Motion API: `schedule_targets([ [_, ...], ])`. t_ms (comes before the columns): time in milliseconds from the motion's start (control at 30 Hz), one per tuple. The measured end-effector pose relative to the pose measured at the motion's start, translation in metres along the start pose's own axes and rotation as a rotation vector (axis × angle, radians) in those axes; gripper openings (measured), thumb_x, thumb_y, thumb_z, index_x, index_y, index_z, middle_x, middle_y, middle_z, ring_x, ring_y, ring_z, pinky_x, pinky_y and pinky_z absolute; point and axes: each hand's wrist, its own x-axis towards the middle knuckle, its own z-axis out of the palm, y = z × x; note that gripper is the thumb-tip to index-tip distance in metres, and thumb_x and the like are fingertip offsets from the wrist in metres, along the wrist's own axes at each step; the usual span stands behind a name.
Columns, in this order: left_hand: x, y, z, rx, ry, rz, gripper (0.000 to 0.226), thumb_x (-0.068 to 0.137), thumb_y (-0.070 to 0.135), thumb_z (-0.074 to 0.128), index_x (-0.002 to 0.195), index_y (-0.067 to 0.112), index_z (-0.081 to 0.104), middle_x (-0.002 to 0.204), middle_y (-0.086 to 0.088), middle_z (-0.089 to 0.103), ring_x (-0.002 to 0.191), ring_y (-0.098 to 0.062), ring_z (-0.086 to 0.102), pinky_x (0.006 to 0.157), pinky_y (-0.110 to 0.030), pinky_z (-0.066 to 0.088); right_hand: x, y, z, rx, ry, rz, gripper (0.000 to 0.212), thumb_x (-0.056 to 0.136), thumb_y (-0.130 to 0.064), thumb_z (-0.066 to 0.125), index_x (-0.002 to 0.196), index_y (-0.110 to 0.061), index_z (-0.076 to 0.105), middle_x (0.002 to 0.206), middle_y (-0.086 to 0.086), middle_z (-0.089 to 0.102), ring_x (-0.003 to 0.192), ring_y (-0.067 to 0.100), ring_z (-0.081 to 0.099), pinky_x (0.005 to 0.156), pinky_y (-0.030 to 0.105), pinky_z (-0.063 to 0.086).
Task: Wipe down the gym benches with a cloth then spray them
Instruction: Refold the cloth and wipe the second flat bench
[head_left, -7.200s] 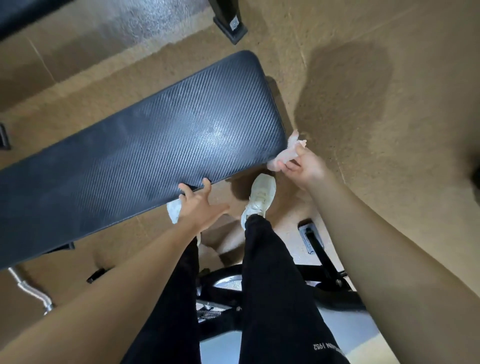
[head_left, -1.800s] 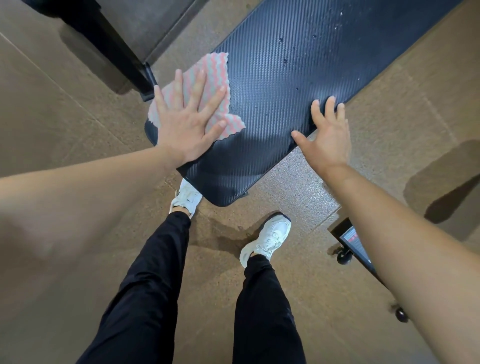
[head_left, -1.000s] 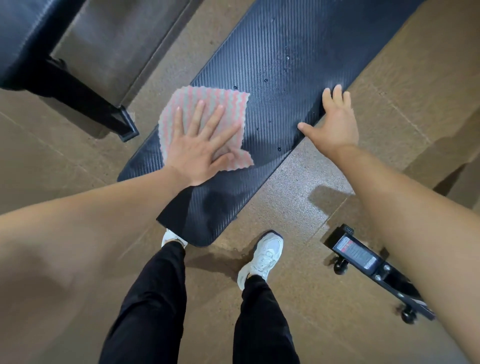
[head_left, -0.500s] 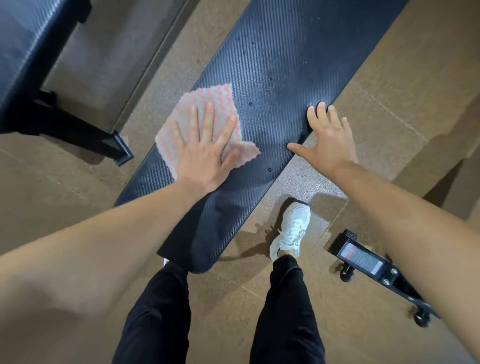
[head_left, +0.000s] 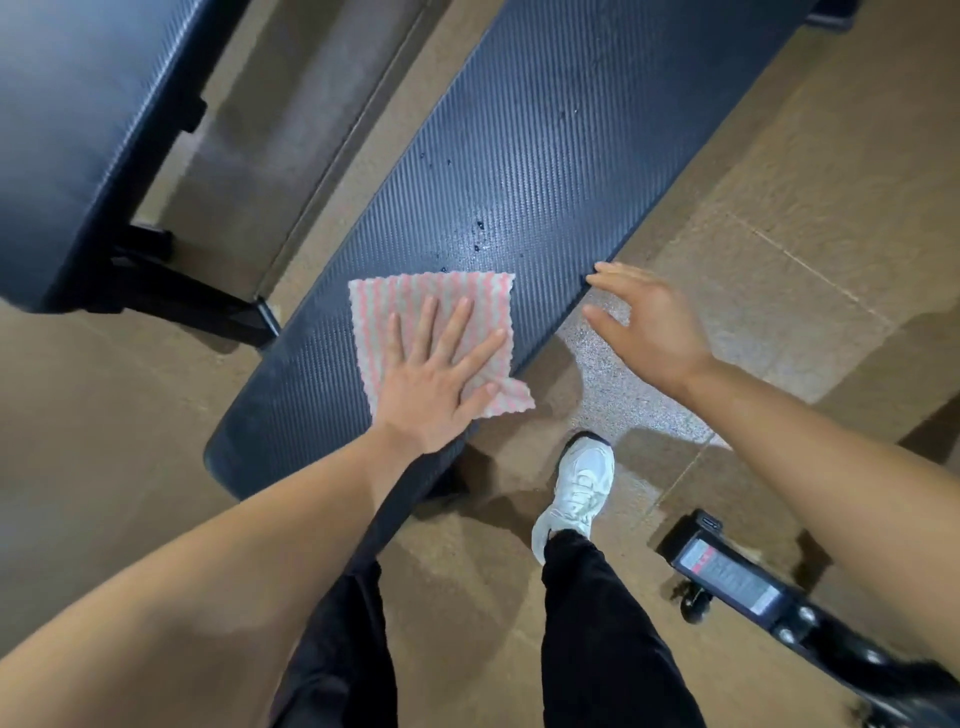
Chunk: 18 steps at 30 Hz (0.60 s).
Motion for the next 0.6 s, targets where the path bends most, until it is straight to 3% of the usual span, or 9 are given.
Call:
schedule_targets([
  [167,0.054,-0.022,-0.024,-0.073,0.028,-0.189,0.062,0.100,0.071,0.010,0.158,0.053,-0.002,0.170,0.003,-0.017,0.157,-0.035,-0.017,0.120,-0.070,-0.006,0.039,0.020,-0.027,-0.110,0.134,0.063,0.071,0.095,-0.039,0.065,0.154,-0.013,0.036,0.166,0.010,0.021,0.154,0.028,0.018,0.123,0.049,0.021],
  [267,0.083,-0.032,-0.039,-0.149,0.017,-0.282,0.060,0.100,0.071,0.014,0.154,0.059,-0.010,0.170,0.001,-0.019,0.155,-0.036,-0.021,0.119,-0.069,-0.012,0.063,0.035,-0.041,-0.267,0.110,0.089,0.086,0.093,-0.051,0.063,0.159,-0.013,0.022,0.169,0.008,0.009,0.156,0.029,0.006,0.125,0.050,0.014],
  [367,0.104,-0.038,-0.052,-0.152,0.000,-0.340,0.058,0.100,0.069,0.014,0.148,0.063,-0.018,0.171,-0.003,-0.019,0.155,-0.037,-0.021,0.117,-0.071,-0.012,0.072,0.043,-0.045,-0.343,0.073,0.058,0.090,0.092,-0.061,0.057,0.159,-0.014,0.020,0.169,0.008,0.008,0.156,0.030,0.005,0.125,0.049,0.009],
  [467,0.121,-0.036,-0.063,-0.164,0.010,-0.407,0.059,0.102,0.069,0.017,0.155,0.058,-0.008,0.171,-0.006,-0.017,0.154,-0.040,-0.021,0.116,-0.073,-0.012,0.075,0.043,-0.049,-0.406,0.072,0.048,0.092,0.090,-0.067,0.055,0.158,-0.015,0.023,0.168,0.009,0.013,0.155,0.032,0.006,0.126,0.050,0.008],
  [600,0.133,-0.018,-0.068,-0.245,0.010,-0.478,0.062,0.102,0.069,0.016,0.157,0.054,-0.008,0.170,-0.007,-0.021,0.153,-0.038,-0.026,0.119,-0.069,-0.013,0.079,0.037,-0.053,-0.404,0.036,0.064,0.095,0.088,-0.067,0.057,0.159,-0.014,0.023,0.168,0.010,0.012,0.156,0.030,0.006,0.127,0.047,0.007],
])
